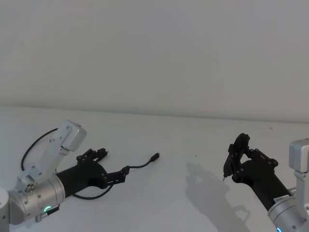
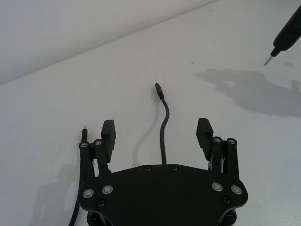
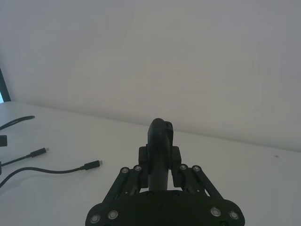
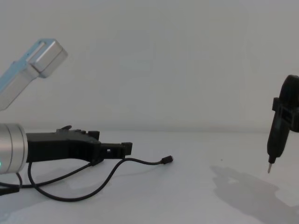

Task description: Pick up the data cable with the one hand.

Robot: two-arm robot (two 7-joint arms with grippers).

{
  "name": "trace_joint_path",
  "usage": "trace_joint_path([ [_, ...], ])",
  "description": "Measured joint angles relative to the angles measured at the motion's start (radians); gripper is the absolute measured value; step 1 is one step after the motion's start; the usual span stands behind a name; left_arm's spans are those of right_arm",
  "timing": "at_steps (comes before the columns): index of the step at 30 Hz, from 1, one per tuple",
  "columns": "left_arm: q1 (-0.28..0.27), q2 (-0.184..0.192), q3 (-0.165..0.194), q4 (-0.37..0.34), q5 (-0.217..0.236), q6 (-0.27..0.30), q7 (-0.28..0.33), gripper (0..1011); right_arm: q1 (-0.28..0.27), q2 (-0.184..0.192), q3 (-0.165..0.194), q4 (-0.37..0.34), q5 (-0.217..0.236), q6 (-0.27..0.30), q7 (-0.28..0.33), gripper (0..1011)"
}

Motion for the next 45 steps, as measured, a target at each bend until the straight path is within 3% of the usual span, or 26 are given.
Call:
trace_joint_path([
  [20,-0.116,-0.046,0.067,0.167,0.007,-0.019,-0.105,1001,0.000,0.000,0.000,0.000,0.000,0.000,0.000,275],
  [39,-0.164,-0.066,0.100,0.232,0.012,0.015,-0.107,1001,0.000,0.000,0.000,0.000,0.000,0.000,0.000,274],
  [45,-0.169,-0.068,0.104,0.238,0.012,0.020,-0.105,908,0.000,0.000,0.000,0.000,0.000,0.000,0.000,274],
])
